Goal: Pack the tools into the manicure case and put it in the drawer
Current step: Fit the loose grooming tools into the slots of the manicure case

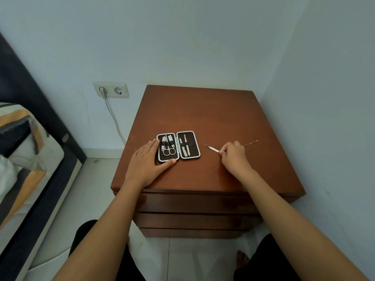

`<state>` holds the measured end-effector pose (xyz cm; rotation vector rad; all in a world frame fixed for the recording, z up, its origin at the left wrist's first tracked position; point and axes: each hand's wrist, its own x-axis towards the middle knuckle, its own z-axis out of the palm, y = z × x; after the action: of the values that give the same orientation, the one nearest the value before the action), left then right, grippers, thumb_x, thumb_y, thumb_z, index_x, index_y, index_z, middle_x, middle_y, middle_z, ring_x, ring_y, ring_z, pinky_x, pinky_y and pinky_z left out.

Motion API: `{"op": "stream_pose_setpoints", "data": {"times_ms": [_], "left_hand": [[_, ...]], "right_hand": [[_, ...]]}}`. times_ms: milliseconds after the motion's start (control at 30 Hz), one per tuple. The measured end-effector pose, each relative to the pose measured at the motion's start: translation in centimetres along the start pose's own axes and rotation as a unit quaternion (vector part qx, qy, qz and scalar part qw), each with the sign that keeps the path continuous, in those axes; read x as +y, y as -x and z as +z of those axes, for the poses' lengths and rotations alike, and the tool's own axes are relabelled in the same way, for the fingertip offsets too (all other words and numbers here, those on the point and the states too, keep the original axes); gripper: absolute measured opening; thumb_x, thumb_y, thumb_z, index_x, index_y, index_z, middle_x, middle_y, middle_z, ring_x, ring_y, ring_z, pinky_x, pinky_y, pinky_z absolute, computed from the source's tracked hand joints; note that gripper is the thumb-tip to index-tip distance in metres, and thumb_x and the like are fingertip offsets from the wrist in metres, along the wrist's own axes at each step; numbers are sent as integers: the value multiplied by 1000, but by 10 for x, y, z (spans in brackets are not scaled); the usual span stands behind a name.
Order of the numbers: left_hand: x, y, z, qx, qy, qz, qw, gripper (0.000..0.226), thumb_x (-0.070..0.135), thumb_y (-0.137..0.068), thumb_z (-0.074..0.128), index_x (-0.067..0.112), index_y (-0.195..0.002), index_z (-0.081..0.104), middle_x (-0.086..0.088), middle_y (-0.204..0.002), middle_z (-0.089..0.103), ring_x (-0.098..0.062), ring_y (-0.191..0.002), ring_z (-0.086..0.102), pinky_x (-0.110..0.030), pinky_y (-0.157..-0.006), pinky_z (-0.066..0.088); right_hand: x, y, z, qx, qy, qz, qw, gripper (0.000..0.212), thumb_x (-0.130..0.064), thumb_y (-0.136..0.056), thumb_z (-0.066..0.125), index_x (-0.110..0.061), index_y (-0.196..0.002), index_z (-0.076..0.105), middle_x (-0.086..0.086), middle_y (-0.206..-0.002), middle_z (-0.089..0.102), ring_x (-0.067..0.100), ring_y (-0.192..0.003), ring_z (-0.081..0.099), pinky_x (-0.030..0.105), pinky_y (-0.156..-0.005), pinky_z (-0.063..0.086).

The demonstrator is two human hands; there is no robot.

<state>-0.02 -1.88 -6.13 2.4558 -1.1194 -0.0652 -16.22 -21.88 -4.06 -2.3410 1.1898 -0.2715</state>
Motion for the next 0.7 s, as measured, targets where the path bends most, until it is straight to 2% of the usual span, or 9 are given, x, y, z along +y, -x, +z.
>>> {"op": "stream_pose_setpoints", "data": {"times_ms": [233, 333, 433, 500, 633, 700], "left_hand": [[2, 0, -1, 2, 0, 2, 1000, 91, 74, -77, 44, 21, -147, 23, -1, -155, 25, -16, -142, 21, -38, -114, 15], [2, 0, -1, 3, -4, -1, 1000, 89, 72, -78, 44, 21, -148, 23, 0, -155, 25, -15, -142, 21, -38, -114, 14], [1, -1, -1, 2, -5, -1, 1000, 89, 73, -78, 44, 21, -147, 24, 0, -155, 25, -15, -142, 22, -38, -114, 15], [1, -1, 0, 2, -5, -1, 1000, 89, 73, -77, 43, 21, -147, 24, 0, -155, 26, -15, -142, 22, -39, -114, 15], [2, 0, -1, 2, -4, -1, 1000, 89, 72, -78, 44, 21, -147, 23, 0, -155, 25, -15, -142, 21, -39, -114, 14], [2, 0, -1, 2, -2, -1, 1000, 88, 71, -78, 44, 21, -147, 23, 0, -155, 25, -15, -142, 21, -38, -114, 14]], "right_hand": [[0, 11, 5, 41, 37, -45, 997, 13, -11, -95, 43, -7, -95, 55, 14, -109, 54, 29, -105, 45, 33, -90, 37], [-1, 18, 5, 28, -36, -57, 997, 12, -9, -94, 45, -12, -84, 52, 8, -98, 56, 25, -98, 50, 32, -83, 39], [-6, 27, 7, 9, -120, -64, 991, 11, -7, -91, 48, -11, -84, 54, 0, -88, 52, 16, -85, 49, 21, -72, 34], [-13, 33, 10, 3, -158, -70, 985, 11, -6, -90, 49, -13, -83, 55, 0, -84, 54, 13, -78, 48, 20, -65, 32], [-27, 37, 18, -24, -177, -64, 982, 11, -10, -88, 53, -14, -78, 55, 0, -73, 53, 14, -69, 47, 18, -55, 36], [-32, 37, 19, -31, -169, -48, 984, 12, -9, -87, 51, -14, -77, 55, -2, -67, 51, 16, -67, 48, 21, -53, 37]]}}
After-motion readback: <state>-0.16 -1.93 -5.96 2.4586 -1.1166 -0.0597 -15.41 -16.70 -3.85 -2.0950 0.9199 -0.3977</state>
